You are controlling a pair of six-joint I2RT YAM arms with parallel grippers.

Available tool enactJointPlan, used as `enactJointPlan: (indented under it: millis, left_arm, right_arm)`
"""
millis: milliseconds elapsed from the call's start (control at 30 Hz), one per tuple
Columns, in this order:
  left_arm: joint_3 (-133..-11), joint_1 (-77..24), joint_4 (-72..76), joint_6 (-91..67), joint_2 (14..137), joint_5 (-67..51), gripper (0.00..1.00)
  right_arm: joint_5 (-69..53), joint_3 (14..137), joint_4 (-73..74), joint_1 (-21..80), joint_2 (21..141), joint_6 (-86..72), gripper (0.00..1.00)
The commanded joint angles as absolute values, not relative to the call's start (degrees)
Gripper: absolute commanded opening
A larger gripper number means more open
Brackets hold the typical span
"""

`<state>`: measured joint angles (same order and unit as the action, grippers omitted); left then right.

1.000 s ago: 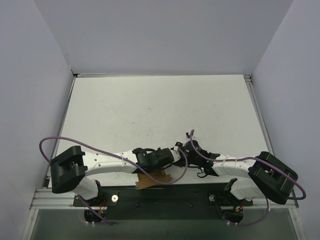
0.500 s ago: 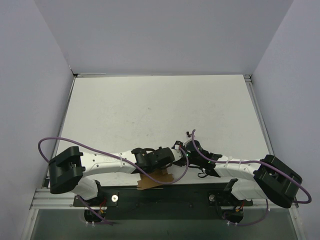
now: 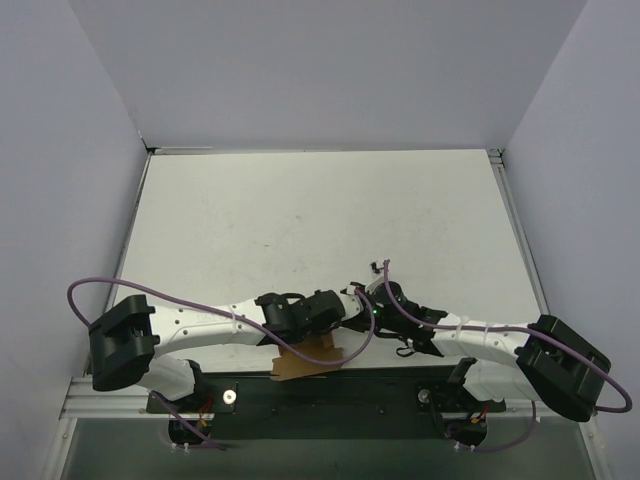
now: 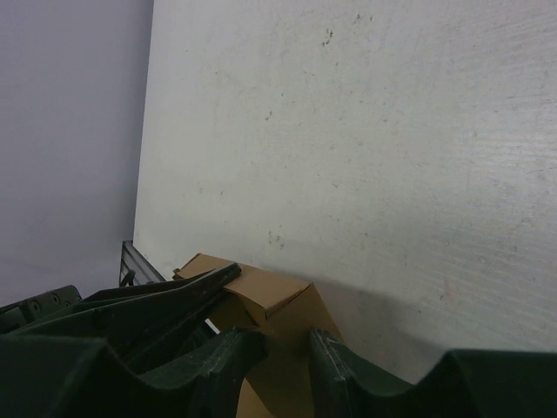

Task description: Fold the paper box

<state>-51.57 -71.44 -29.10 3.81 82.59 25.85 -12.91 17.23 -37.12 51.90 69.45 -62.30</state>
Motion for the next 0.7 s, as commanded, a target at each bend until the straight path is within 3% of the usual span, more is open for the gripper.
enactJointPlan:
  millis: [0,667]
  left_arm:
    - [-53.4,-71.3,-21.1,3.2,80.1,23.4,0.0]
    - [-51.9,-69.3,-19.2,3.9,75.3,16.6,0.0]
  right_arm:
    - [-14.9,18.5,-38.9,53.9,67.1,-59.8,0.35]
    - [-14.1,19.2,-34.6,54.5,66.5,-56.0,0.39]
